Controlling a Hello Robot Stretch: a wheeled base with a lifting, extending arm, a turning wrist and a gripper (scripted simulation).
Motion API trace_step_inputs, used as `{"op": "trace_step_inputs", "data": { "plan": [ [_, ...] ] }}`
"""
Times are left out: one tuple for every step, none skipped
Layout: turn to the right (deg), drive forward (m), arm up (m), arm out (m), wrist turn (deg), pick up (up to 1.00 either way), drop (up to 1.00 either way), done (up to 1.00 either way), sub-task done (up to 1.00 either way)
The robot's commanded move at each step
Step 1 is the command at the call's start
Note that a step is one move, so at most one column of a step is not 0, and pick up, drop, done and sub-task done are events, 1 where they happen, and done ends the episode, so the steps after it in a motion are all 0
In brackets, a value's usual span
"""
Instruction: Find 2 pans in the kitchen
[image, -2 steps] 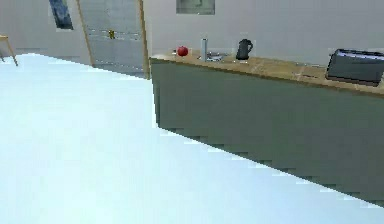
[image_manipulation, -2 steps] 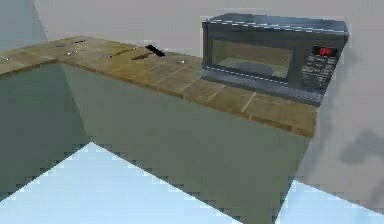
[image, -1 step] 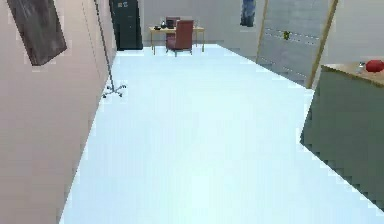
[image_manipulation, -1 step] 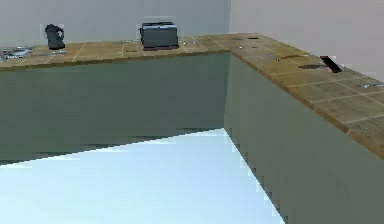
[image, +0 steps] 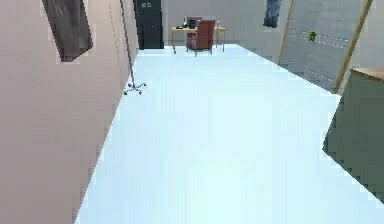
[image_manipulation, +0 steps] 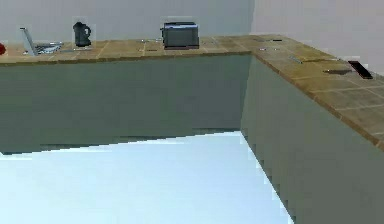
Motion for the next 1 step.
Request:
{"op": "trace_step_inputs", "data": {
  "plan": [
    [0.0, 1.0, 0.0, 0.0, 0.0, 0.0, 0.0, 0.0, 0.0]
  ]
}}
